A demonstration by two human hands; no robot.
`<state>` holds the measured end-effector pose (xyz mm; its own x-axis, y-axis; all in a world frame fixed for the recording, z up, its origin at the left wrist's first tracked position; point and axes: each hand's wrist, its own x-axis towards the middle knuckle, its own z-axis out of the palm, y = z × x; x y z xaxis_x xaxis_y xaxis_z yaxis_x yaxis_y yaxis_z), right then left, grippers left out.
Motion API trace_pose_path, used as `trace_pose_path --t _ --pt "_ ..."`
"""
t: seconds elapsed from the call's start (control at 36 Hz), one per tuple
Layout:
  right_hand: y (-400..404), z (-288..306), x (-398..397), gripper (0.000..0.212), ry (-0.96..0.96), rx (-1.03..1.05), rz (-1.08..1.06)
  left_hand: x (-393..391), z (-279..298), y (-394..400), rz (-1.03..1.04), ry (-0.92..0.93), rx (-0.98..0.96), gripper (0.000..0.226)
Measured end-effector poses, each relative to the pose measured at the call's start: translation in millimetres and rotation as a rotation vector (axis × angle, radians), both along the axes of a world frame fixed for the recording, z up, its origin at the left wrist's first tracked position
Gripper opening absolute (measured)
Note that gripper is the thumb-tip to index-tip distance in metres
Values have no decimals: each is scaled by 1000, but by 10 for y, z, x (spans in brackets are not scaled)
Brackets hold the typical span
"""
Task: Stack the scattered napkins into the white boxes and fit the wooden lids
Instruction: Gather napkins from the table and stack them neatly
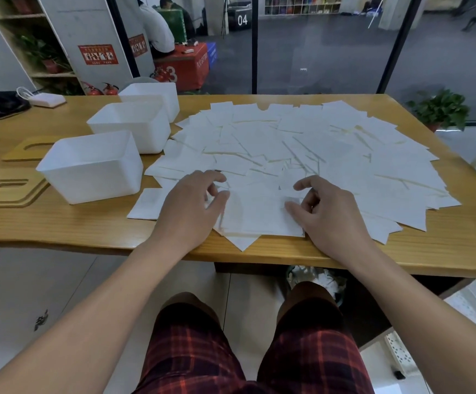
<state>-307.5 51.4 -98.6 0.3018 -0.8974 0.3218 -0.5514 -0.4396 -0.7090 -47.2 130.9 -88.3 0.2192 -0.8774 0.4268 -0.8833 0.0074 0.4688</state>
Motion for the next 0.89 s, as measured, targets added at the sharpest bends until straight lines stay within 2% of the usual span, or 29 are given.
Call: trace_pose_path --t 0.08,0.19,0.33,0.56,0.75,0.89 --pt "34 30 -2 19 -51 1 22 176 -30 91 20 80 7 25" --pt "77 20 20 15 -1 -37 37 372 -144 224 42 127 25 23" --pt "83 -42 46 15 133 -107 39 403 -187 308 64 77 28 27" --pt "104 -56 32 15 192 -148 45 481 -125 450 -26 24 128 38" --pt "115 -53 35 15 204 -158 50 544 -101 532 10 133 87 12" --pt "113 -60 31 15 209 -162 47 539 -88 531 52 130 64 14"
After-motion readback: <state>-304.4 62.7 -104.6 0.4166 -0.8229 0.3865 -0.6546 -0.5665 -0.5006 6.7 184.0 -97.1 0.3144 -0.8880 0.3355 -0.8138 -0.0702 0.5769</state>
